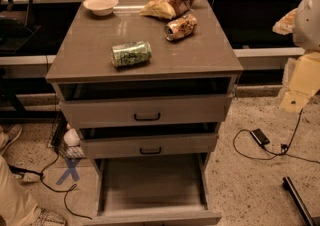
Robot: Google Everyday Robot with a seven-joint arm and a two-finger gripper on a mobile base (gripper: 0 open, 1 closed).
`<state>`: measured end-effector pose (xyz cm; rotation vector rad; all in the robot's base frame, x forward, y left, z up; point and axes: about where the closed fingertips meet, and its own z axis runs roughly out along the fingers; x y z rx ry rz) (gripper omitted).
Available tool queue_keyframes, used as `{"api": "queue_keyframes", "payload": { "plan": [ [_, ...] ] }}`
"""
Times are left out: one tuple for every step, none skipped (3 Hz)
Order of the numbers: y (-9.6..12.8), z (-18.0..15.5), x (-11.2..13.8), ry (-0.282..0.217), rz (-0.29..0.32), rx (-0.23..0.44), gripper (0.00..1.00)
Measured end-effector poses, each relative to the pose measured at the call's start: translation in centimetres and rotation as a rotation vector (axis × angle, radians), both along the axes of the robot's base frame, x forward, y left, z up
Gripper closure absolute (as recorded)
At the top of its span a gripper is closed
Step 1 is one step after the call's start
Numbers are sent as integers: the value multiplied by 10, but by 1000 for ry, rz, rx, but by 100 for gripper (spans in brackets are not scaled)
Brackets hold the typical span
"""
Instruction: Place green can into bottom drawer
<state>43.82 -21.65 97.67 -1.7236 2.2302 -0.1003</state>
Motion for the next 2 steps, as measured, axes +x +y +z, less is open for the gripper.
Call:
{"api": "queue_keyframes", "payload": {
  "plan": [
    [7,1,8,-20,11,6,0],
    [48,-10,50,-35,88,51,0]
  ]
}}
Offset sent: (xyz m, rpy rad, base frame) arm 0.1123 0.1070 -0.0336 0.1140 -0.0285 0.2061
